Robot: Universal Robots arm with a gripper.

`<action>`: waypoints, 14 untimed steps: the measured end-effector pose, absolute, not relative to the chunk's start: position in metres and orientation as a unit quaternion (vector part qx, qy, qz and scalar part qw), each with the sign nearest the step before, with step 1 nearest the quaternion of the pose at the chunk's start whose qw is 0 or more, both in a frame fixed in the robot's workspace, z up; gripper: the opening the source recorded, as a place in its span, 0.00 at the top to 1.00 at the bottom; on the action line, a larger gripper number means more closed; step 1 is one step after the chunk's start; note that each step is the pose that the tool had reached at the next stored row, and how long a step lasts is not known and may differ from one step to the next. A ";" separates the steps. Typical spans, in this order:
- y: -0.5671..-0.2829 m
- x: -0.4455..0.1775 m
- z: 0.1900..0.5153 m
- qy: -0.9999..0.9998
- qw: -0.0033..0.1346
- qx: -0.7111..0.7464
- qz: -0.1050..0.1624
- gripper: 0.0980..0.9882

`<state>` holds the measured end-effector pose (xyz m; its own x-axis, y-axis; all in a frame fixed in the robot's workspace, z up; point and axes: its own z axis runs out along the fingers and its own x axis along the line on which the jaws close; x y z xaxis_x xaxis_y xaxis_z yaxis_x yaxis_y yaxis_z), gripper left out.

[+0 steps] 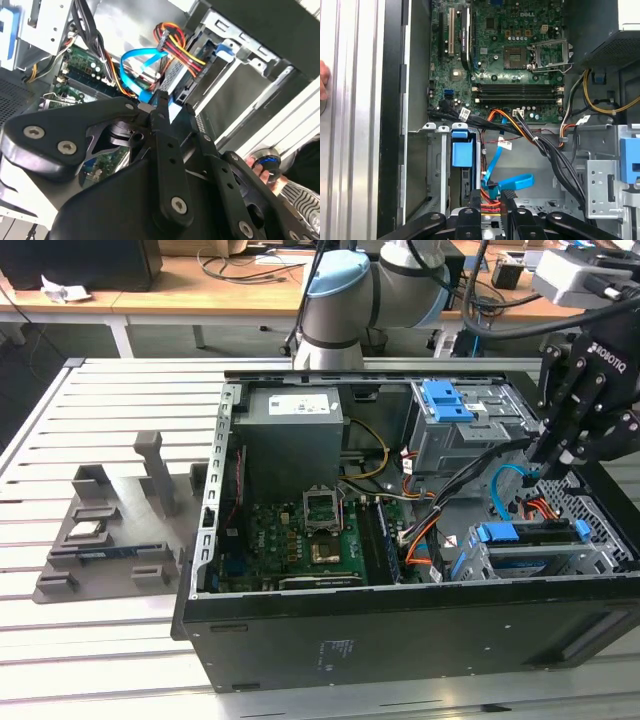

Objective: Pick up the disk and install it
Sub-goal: 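Insert the second disk wire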

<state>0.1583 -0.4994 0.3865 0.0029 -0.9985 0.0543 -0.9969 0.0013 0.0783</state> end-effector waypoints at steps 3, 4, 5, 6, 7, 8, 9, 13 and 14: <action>-0.499 0.155 0.380 -0.705 0.047 0.707 -0.008 0.77; -0.499 0.154 0.375 -0.705 0.047 0.708 -0.008 0.77; -0.499 0.154 0.372 -0.705 0.047 0.708 -0.008 0.77; -0.499 0.154 0.371 -0.705 0.047 0.708 -0.008 0.77; -0.499 0.153 0.371 -0.705 0.047 0.708 -0.008 0.77; -0.499 0.153 0.371 -0.705 0.047 0.708 -0.008 0.77; -0.499 0.153 0.371 -0.705 0.047 0.708 -0.008 0.77; -0.499 0.153 0.371 -0.705 0.047 0.708 -0.008 0.86; -0.499 0.153 0.371 -0.705 0.047 0.708 -0.008 0.93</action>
